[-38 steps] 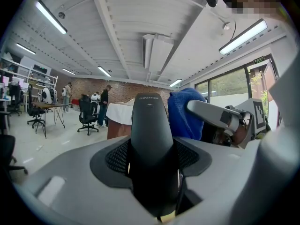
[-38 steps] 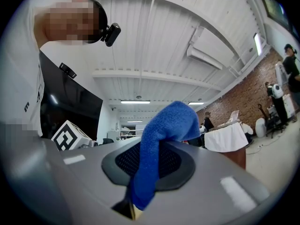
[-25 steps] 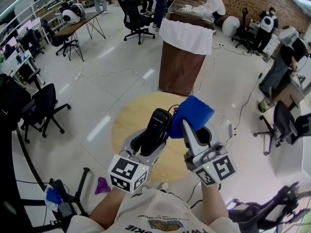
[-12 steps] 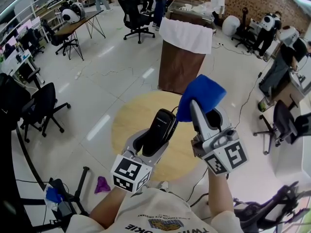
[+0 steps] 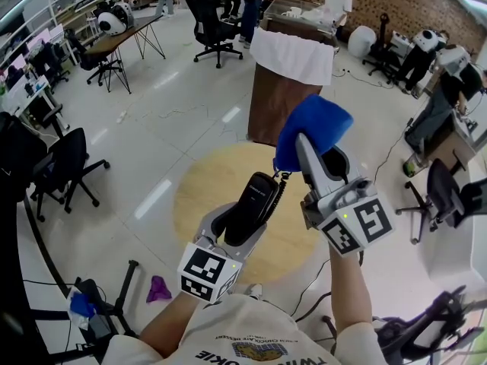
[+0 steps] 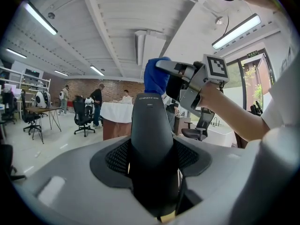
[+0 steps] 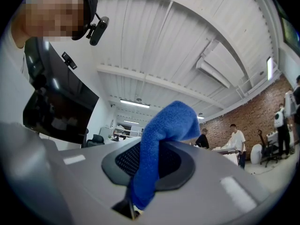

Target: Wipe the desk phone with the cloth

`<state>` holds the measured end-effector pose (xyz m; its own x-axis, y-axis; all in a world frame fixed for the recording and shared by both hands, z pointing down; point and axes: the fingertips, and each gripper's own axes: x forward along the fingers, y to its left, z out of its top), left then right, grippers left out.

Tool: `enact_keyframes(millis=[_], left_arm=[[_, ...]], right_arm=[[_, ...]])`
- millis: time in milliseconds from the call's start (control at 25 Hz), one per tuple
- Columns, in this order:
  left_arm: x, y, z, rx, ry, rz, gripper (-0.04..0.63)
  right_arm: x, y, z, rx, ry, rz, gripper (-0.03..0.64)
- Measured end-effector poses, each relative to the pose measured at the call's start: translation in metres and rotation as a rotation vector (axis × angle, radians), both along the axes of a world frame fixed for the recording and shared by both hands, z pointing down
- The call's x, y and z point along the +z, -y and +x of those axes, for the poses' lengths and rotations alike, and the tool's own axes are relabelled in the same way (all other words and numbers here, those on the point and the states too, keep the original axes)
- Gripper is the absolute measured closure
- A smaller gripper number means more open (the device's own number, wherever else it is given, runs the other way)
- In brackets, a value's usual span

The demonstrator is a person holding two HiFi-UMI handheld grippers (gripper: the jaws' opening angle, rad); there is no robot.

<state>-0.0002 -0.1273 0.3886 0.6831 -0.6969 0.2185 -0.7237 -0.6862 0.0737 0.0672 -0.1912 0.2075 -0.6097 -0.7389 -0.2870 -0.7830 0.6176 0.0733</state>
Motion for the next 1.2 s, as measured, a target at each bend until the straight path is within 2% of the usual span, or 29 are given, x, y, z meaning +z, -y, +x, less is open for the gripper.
enact_keyframes(millis=[560, 800, 1200], left_arm=[[0.005, 0.001, 0.001, -0.009, 0.084, 0.047, 0.341], [0.008, 0.002, 0.004, -0.011, 0.128, 0.068, 0.341], [0.015, 0.004, 0.003, -0.022, 0.202, 0.085, 0.341]], right_arm=[[0.019, 0.023, -0.05, -0.107, -0.109, -0.107, 0.555], [0.029, 0.024, -0.073, -0.161, -0.191, -0.175, 0.555], [0.037, 0.012, -0.106, -0.193, -0.258, -0.205, 0.555]])
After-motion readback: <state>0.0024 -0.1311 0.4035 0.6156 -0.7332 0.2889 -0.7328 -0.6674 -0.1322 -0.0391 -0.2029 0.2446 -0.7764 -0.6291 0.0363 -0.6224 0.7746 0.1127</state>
